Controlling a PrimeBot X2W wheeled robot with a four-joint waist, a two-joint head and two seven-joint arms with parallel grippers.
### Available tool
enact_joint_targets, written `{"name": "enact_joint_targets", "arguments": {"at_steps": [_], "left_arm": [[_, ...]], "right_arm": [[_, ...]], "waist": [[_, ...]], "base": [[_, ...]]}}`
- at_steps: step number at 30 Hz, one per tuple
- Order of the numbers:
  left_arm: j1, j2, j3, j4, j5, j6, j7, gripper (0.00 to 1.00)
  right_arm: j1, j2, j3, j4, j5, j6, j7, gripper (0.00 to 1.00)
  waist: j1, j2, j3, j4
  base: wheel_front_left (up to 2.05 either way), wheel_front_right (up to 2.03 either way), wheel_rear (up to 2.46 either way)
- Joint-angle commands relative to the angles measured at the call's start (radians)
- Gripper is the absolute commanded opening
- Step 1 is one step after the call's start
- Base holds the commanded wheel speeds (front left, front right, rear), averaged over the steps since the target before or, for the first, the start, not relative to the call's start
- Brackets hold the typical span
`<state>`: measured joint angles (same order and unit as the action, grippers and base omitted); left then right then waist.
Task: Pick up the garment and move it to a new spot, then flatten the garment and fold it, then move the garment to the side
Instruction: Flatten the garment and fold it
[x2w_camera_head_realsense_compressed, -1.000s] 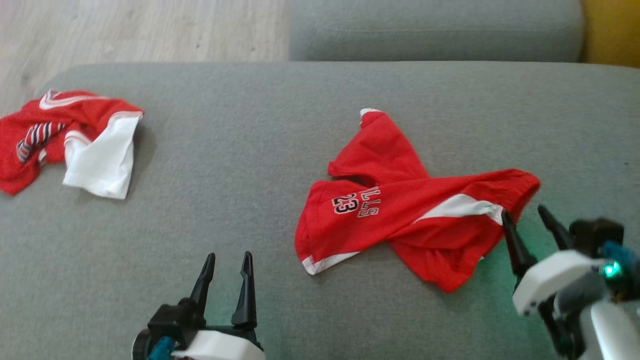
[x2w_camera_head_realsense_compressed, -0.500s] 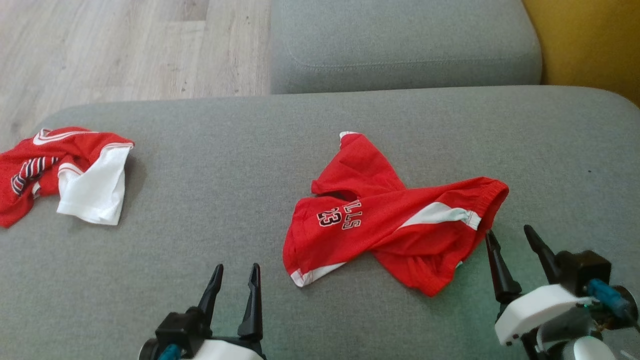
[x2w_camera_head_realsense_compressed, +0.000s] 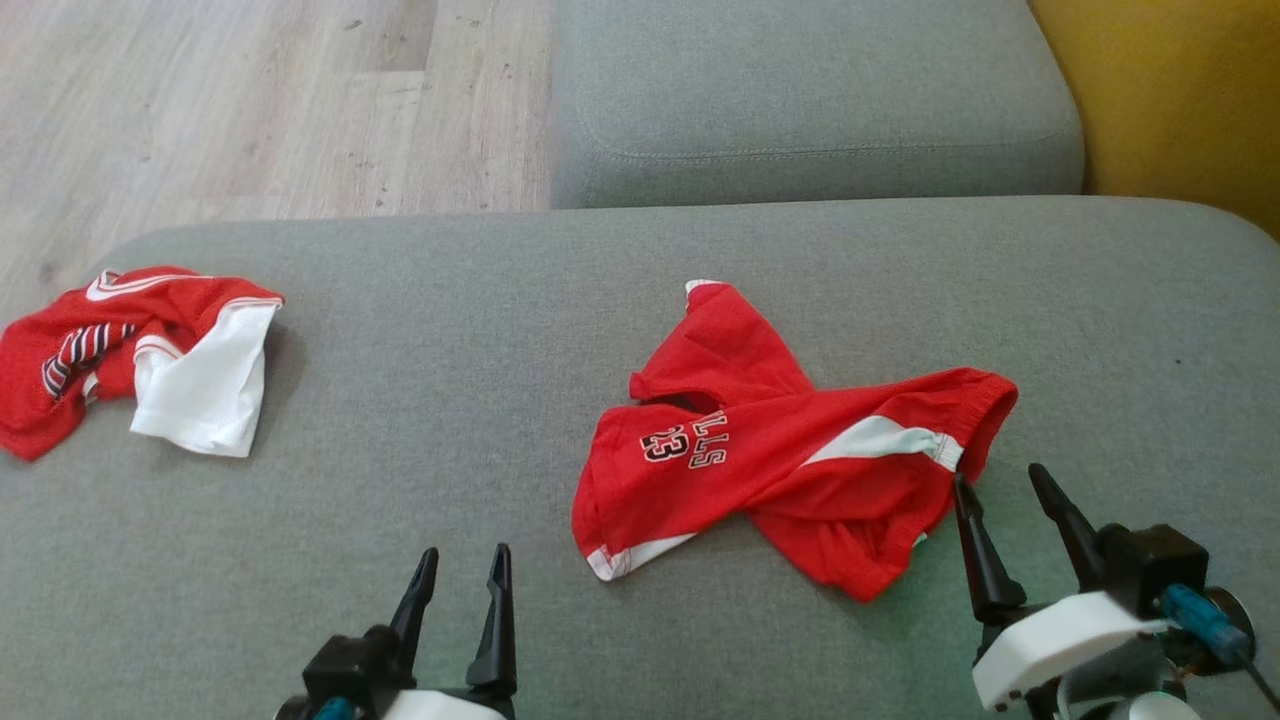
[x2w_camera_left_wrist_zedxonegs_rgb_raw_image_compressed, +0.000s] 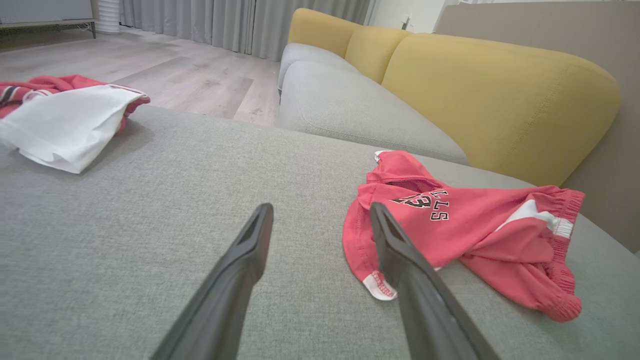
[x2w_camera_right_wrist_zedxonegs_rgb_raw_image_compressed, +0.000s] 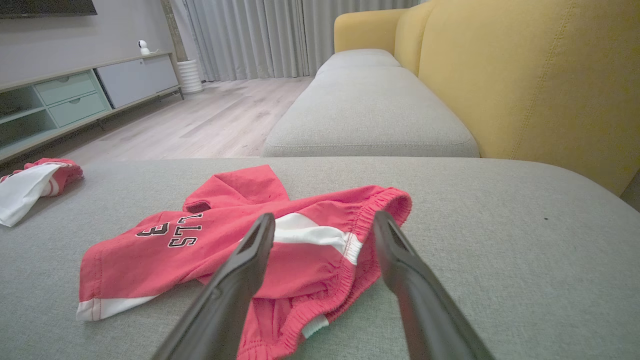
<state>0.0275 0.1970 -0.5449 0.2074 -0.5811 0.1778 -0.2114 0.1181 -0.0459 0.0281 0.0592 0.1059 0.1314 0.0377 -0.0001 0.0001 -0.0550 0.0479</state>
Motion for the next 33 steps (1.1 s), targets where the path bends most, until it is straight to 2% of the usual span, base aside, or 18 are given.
{"name": "enact_joint_targets", "arguments": {"at_steps": [1, 16, 20, 25, 27, 33], "left_arm": [[-0.03, 0.011, 0.036, -0.029, -0.004, 0.008, -0.001, 1.0], [-0.036, 0.017, 0.018, -0.025, -0.005, 0.011, 0.02, 1.0], [-0.064, 0.009, -0.031, 0.004, 0.009, -0.012, 0.068, 1.0], [-0.12, -0.026, -0.103, 0.085, 0.025, -0.058, 0.119, 1.0], [-0.159, -0.054, -0.115, 0.146, 0.022, -0.074, 0.126, 1.0], [-0.237, -0.08, -0.112, 0.276, 0.019, -0.093, 0.106, 1.0]], "right_arm": [[-0.024, -0.005, 0.03, -0.029, 0.008, -0.001, -0.014, 1.0], [-0.037, -0.004, 0.049, -0.021, 0.002, -0.001, -0.024, 1.0], [-0.048, -0.004, 0.059, -0.022, -0.003, -0.001, -0.024, 1.0], [-0.065, -0.004, 0.073, -0.027, -0.013, -0.001, -0.015, 1.0], [-0.082, -0.004, 0.076, -0.032, -0.018, -0.001, -0.012, 1.0], [-0.107, -0.004, 0.074, -0.028, -0.027, -0.001, -0.015, 1.0]], "waist": [[0.0001, -0.0001, -0.001, 0.0], [0.0001, -0.0001, 0.009, -0.006], [0.0001, -0.0001, 0.03, -0.023], [0.0001, -0.0001, 0.066, -0.062], [0.0001, -0.0001, 0.097, -0.091], [0.0001, -0.0001, 0.143, -0.13]], "base": [[0.0, 0.0, 0.0], [0.0, 0.0, 0.0], [0.0, 0.0, 0.0], [0.0, 0.0, 0.0], [0.0, 0.0, 0.0], [0.0, 0.0, 0.0]]}}
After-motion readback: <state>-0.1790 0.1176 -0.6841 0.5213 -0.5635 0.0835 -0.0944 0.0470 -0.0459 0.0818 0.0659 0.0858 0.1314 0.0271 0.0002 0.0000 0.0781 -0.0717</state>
